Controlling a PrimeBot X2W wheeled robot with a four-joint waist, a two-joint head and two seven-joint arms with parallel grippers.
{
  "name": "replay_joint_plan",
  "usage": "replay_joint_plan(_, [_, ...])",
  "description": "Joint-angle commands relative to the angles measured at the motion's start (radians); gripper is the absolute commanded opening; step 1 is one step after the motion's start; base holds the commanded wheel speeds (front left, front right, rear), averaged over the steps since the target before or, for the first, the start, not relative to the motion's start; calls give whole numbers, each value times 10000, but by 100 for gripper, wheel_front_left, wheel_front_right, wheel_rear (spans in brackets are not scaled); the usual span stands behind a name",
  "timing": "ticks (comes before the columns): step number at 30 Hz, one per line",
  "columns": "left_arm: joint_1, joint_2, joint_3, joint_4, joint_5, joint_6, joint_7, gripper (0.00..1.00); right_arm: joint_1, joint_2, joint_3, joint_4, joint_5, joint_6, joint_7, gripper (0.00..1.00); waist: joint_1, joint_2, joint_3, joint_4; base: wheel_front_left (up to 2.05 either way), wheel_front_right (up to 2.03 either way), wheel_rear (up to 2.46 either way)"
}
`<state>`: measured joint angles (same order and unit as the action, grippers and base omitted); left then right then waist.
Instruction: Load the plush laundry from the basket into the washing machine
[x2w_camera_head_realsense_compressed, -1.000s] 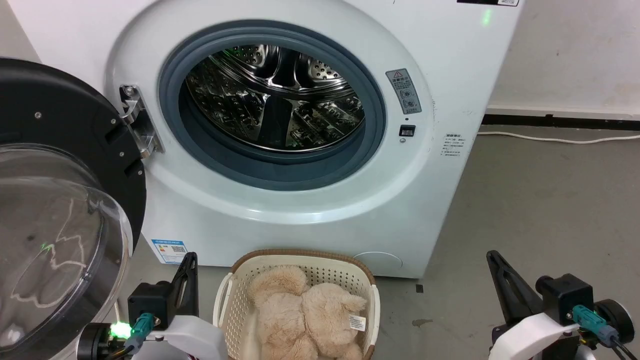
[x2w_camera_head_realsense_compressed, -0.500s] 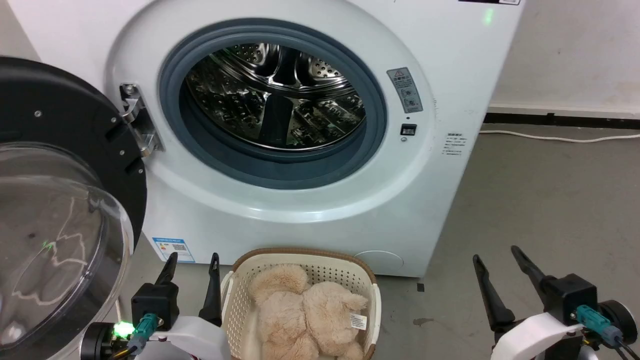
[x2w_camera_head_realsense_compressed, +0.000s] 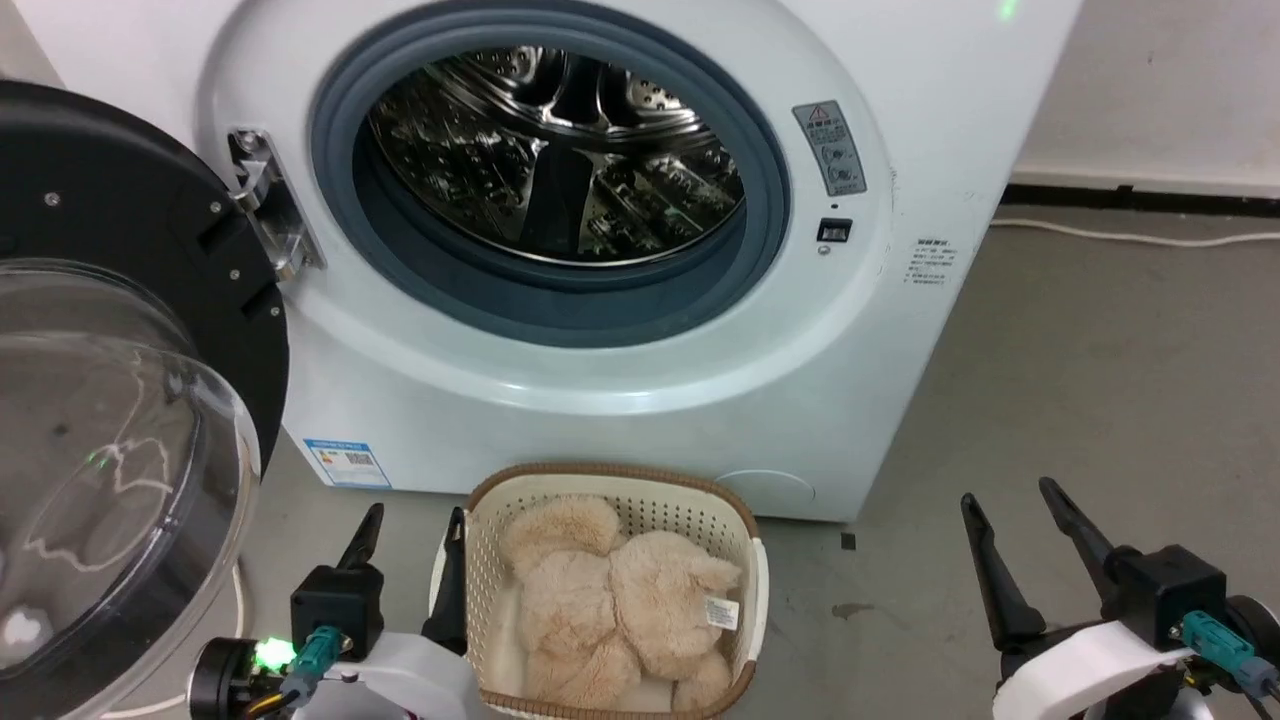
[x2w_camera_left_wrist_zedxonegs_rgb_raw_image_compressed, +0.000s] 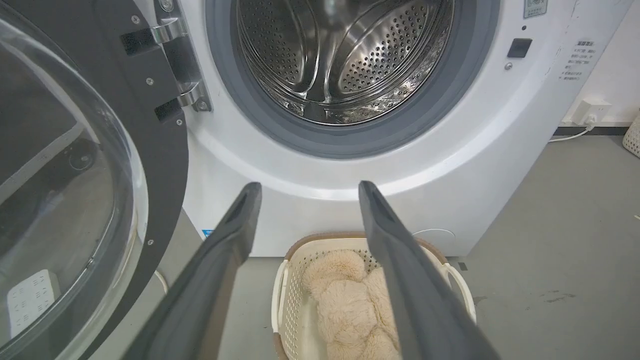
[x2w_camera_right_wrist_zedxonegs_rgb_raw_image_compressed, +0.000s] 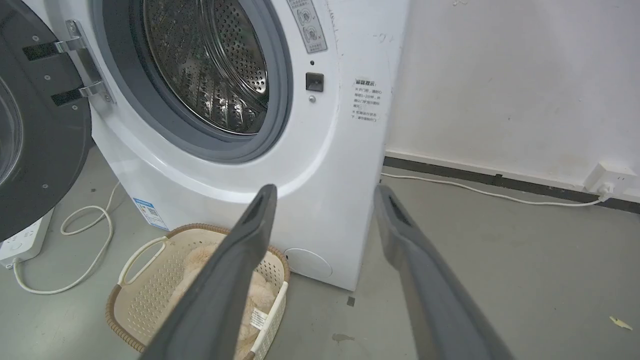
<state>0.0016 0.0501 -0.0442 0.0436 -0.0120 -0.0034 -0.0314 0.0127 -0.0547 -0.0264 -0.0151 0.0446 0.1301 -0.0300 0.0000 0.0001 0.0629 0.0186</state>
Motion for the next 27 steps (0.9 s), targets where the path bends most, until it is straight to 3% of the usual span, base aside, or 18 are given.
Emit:
replay_joint_plan(1, [-183, 3, -71, 101, -41, -57, -108, 100, -96, 9, -22, -121, 107, 1, -121, 100, 0, -1, 126, -26, 0, 0, 0])
replay_joint_plan(19, [-1347, 285, -745, 1835, -76, -316, -483, 100, -516, 15, -50, -371, 583, 2, -497, 100, 0, -1, 1559, -300, 0, 0, 0])
replay_joint_plan(27, [-2150, 417, -1649, 2959, -300, -410, -650, 100, -665, 18, -55, -473, 766, 2, -664, 100, 0, -1, 2187, -383, 0, 0, 0])
